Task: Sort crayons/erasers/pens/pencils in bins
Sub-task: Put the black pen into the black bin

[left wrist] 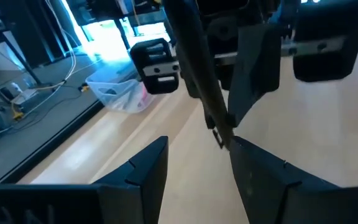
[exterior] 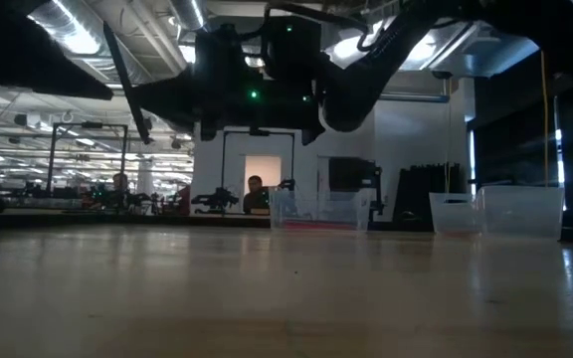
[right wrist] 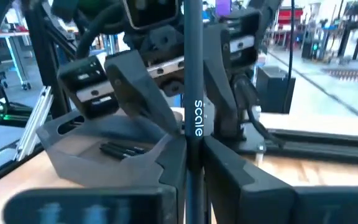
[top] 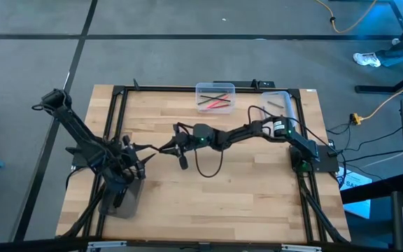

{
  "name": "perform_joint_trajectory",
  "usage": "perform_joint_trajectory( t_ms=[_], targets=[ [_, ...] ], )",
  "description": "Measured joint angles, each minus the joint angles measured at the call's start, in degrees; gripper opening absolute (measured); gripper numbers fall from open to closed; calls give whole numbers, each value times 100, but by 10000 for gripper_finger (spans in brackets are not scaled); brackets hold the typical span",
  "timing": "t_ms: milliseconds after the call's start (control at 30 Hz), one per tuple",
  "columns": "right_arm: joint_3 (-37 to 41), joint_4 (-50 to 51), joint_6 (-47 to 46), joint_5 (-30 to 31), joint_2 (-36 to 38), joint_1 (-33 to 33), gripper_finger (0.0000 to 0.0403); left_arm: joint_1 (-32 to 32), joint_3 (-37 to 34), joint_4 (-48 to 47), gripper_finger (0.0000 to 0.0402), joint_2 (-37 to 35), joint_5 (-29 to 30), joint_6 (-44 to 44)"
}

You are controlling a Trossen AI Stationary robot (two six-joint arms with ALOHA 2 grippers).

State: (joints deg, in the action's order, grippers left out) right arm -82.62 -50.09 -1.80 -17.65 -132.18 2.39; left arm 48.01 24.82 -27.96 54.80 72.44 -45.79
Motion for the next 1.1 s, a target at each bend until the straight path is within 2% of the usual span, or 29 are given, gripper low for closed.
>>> perform_joint_trajectory(
  t_ms=[267, 533, 933, 1100],
  targets=[
    [-3, 10, 299, 5, 2, -29, 55, -151, 0, 894, 166, -177, -25, 777],
    [-3, -36, 548, 63, 2, -105, 55, -667, 0, 2001, 156, -215, -957, 1994],
    [-3, -167, 513, 50, -2, -101, 55, -938, 4, 2174, 78, -282, -1373, 2233],
    [-3, -238, 539, -7, -2, -108, 58, -942, 52, 1955, 46, -568, -1793, 2233]
  ],
)
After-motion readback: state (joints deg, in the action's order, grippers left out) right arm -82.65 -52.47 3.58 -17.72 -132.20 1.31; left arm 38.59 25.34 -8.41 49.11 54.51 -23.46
